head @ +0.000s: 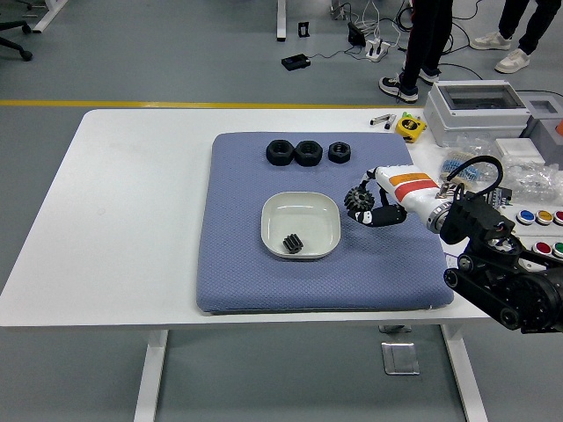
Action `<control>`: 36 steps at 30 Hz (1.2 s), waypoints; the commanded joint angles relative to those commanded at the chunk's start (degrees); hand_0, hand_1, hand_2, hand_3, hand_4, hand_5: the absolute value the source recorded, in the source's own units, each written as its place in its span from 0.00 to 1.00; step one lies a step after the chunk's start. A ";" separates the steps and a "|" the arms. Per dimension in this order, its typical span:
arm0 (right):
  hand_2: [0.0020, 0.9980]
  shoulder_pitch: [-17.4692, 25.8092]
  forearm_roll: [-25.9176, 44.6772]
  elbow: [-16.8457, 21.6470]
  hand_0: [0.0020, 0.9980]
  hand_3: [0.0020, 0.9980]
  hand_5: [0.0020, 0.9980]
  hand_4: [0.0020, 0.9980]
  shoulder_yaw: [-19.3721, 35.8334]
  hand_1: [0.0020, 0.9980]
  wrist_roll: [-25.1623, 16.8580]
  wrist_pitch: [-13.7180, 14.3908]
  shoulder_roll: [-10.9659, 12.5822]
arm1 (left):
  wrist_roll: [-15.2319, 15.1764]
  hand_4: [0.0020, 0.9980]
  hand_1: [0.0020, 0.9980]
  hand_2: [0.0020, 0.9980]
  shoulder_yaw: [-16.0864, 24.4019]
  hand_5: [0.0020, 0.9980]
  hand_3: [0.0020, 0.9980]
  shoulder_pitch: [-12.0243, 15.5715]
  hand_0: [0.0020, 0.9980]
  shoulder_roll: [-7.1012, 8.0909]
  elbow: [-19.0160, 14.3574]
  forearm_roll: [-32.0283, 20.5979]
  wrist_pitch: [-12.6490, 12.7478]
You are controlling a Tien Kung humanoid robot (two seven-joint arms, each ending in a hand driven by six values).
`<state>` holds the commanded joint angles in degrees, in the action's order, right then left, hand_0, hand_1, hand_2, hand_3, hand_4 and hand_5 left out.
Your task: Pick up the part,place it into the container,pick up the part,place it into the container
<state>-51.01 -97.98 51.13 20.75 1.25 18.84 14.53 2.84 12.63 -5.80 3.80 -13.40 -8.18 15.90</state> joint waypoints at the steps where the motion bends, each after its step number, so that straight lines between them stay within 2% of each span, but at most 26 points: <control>1: 0.20 -0.10 -0.21 1.03 0.00 0.36 0.51 0.75 -0.20 0.06 0.06 0.13 -0.12 | 0.02 0.59 0.59 0.68 0.05 0.58 0.60 0.03 0.62 0.01 0.00 0.07 0.00; 2: 0.20 -0.28 -0.33 2.18 0.00 0.36 0.51 0.75 -0.52 0.06 0.13 0.28 -0.42 | 0.06 0.59 0.59 0.68 0.11 0.58 0.60 0.05 0.62 0.01 0.01 0.17 0.01; 3: 0.20 -0.47 -0.37 2.69 0.00 0.37 0.44 0.81 -0.80 0.06 0.22 0.37 -0.79 | 0.09 0.59 0.59 0.68 0.14 0.58 0.60 0.07 0.62 0.02 0.00 0.23 0.02; 8: 0.20 -1.55 -0.17 3.12 0.00 0.37 0.44 0.81 -2.14 0.06 1.04 0.41 -3.34 | 0.16 0.59 0.59 0.68 0.15 0.58 0.60 0.09 0.62 0.07 -0.02 0.44 0.13; 9: 0.21 -1.75 0.22 3.00 0.00 0.40 0.37 0.86 -2.28 0.07 1.02 0.46 -3.93 | 0.06 0.59 0.59 0.68 -0.10 0.58 0.60 0.08 0.62 0.11 -0.07 0.22 0.13; 14: 0.21 -2.93 0.43 1.15 0.00 0.40 0.37 0.86 -3.32 0.07 1.82 -0.39 -6.12 | -0.27 0.59 0.59 0.68 -0.47 0.58 0.60 0.04 0.62 0.23 -0.10 -0.35 0.22; 15: 0.33 -3.10 0.52 0.77 0.02 0.45 0.46 0.80 -3.49 0.16 1.98 -0.52 -6.38 | -0.29 0.59 0.59 0.68 -0.52 0.58 0.60 0.01 0.62 0.25 -0.11 -0.38 0.23; 17: 0.33 -3.65 0.69 -0.62 0.02 0.45 0.46 0.80 -4.03 0.16 2.90 -1.47 -7.24 | -0.35 0.59 0.59 0.68 -0.70 0.58 0.60 -0.14 0.62 0.31 -0.15 -0.50 0.25; 20: 0.33 -3.97 1.01 -1.61 0.02 0.45 0.46 0.80 -4.32 0.16 2.74 -1.43 -7.80 | -0.51 0.59 0.59 0.68 -1.08 0.58 0.60 -0.30 0.62 0.37 -0.20 -0.88 0.21; 21: 0.54 -3.96 0.98 -1.74 0.14 0.64 0.44 0.90 -4.24 0.26 2.46 -1.10 -7.91 | -0.55 0.59 0.59 0.68 -1.17 0.58 0.60 -0.41 0.62 0.39 -0.21 -1.00 0.20; 26: 0.54 -3.67 1.12 -2.15 0.14 0.64 0.44 0.90 -3.74 0.26 1.64 0.93 -7.91 | -1.02 0.59 0.59 0.68 -1.82 0.58 0.60 -0.65 0.62 0.31 -0.22 -1.97 0.20; 27: 0.64 -3.67 1.20 -2.35 0.15 0.86 0.44 0.94 -3.68 0.27 1.51 1.22 -7.86 | -1.07 0.59 0.59 0.68 -1.90 0.58 0.60 -0.72 0.62 0.30 -0.21 -2.06 0.19; 36: 0.65 -3.30 1.37 -2.59 0.15 0.88 0.43 0.95 -3.30 0.27 1.50 1.47 -7.08 | -1.07 0.59 0.59 0.68 -1.97 0.58 0.60 -0.90 0.62 0.32 -0.20 -2.17 0.07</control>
<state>-54.31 -96.61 48.54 17.45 2.74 20.31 7.45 1.77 10.66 -6.70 4.12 -13.60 -10.35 15.97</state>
